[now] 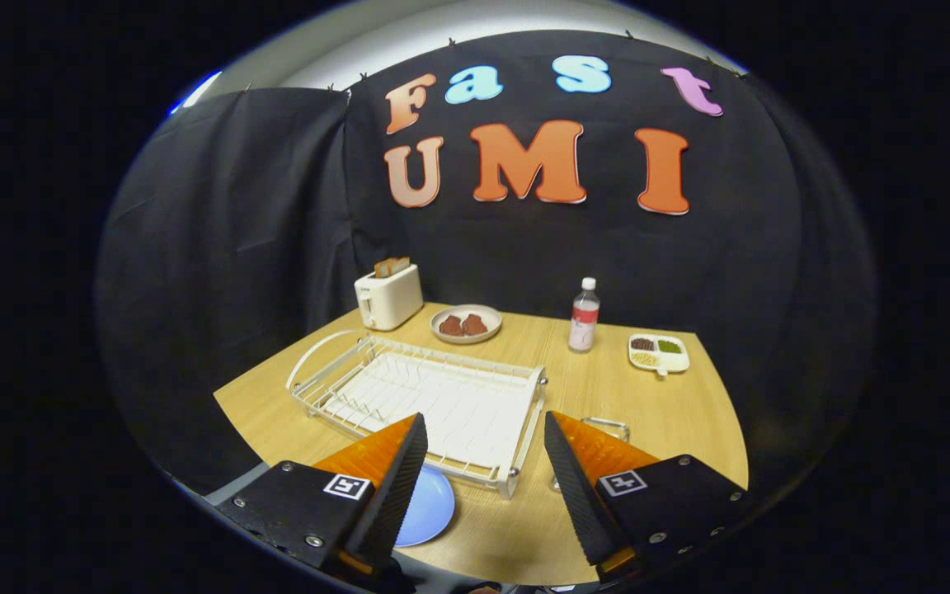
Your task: Take the plate from the dish rack, then take the spoon from the basket and place it into the plate.
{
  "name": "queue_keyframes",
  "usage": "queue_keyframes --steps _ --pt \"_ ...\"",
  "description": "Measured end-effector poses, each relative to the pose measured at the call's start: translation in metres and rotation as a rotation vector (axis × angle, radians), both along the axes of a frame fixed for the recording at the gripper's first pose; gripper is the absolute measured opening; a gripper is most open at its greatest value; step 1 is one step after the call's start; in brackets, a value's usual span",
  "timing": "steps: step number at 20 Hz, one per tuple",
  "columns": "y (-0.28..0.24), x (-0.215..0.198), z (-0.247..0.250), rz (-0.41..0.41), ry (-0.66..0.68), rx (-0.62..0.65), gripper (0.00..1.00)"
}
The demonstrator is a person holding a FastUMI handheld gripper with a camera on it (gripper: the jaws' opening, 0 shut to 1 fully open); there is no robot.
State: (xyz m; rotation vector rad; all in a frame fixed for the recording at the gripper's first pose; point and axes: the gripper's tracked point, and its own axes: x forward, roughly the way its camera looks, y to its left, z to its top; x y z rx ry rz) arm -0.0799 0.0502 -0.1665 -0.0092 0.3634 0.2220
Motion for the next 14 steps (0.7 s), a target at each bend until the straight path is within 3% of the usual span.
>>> queue_keyframes --steps 4,14 --pt "-0.035 0.015 0.05 -0.079 -0.177 -0.044 0.88" --pt "-0.075 0.009 0.132 -0.232 -0.364 -0.037 0.93"
